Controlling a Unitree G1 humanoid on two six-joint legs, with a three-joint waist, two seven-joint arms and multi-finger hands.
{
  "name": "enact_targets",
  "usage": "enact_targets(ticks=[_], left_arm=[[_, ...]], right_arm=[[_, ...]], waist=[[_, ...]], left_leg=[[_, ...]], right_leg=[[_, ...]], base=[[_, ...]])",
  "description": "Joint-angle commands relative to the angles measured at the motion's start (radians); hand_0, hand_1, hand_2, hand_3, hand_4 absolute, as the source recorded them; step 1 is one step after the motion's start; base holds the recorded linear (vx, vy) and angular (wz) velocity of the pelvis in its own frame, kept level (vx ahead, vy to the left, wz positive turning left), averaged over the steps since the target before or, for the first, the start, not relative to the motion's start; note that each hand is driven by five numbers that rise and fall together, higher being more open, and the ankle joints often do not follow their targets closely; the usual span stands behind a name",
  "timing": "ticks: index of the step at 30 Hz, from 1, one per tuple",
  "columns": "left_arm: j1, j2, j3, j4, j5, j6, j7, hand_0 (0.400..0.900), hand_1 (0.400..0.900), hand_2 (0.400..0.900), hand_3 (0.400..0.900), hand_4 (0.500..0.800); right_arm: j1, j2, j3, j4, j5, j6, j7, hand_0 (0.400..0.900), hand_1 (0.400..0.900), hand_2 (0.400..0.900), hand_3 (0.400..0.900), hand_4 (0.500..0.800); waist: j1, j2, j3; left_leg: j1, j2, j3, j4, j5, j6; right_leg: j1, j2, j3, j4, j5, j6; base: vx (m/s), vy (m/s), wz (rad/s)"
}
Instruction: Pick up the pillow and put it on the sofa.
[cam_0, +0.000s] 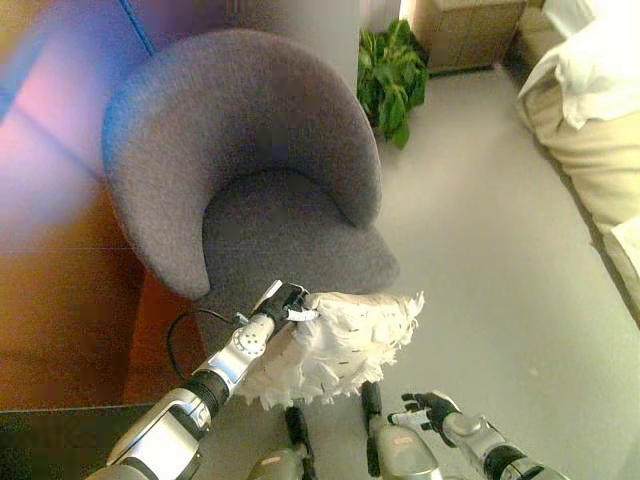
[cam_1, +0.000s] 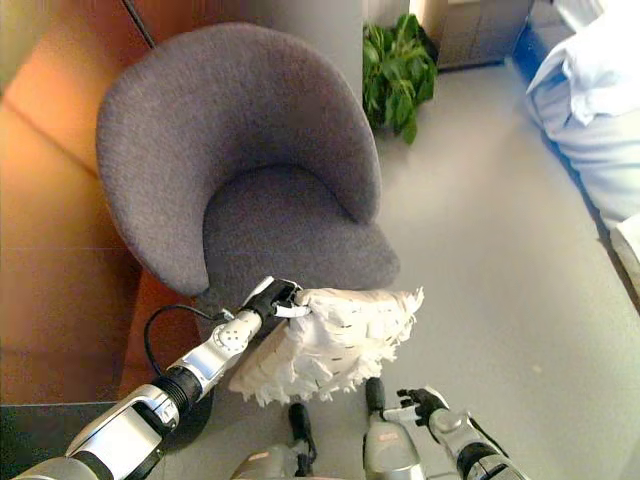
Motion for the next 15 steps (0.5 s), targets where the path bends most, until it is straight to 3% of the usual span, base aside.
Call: enact_targets(ticks=[1,9,15], left_arm=[[-0.138,0.065,0.092,-0.167,-0.082,-0.063,0.035,0.400,0.400,0.400,0.400,0.500],[-0.226,0.143,0.160,-0.281,-0.208,0.037,0.054,0.400,0.400,0.400,0.400,0.500],[-0.303,0.234,0.230,-0.337,-0.294,0.104,0.088,0.400,0.400,0.400,0.400,0.500]], right_arm=[[0.079,-0.006,0.037,0.047,-0.058,0.006,0.023,0.900,0.900,0.900,0.900,0.800],[0.080,-0.014,0.039,0.061,-0.067,0.024,0.054,0.900,0.900,0.900,0.900,0.800],[0.102,-0.022,0.029,0.070,-0.074,0.033,0.070,0.900,0.900,0.900,0.900,0.800]], waist=[[0.036,-0.042,-0.146],[0.048,-0.034,-0.194],[0.048,-0.028,-0.218]], left_leg=[[-0.018,0.000,-0.037,0.115,-0.124,-0.019],[0.015,-0.007,-0.054,0.097,-0.128,-0.016],[0.030,-0.014,-0.063,0.093,-0.132,-0.013]], right_leg=[[0.026,-0.068,0.016,0.118,-0.169,0.102],[0.064,-0.066,0.002,0.113,-0.184,0.101],[0.082,-0.064,-0.001,0.109,-0.191,0.099]], base=[[0.09,0.010,0.07],[0.07,0.006,0.05],[0.06,0.004,0.02]])
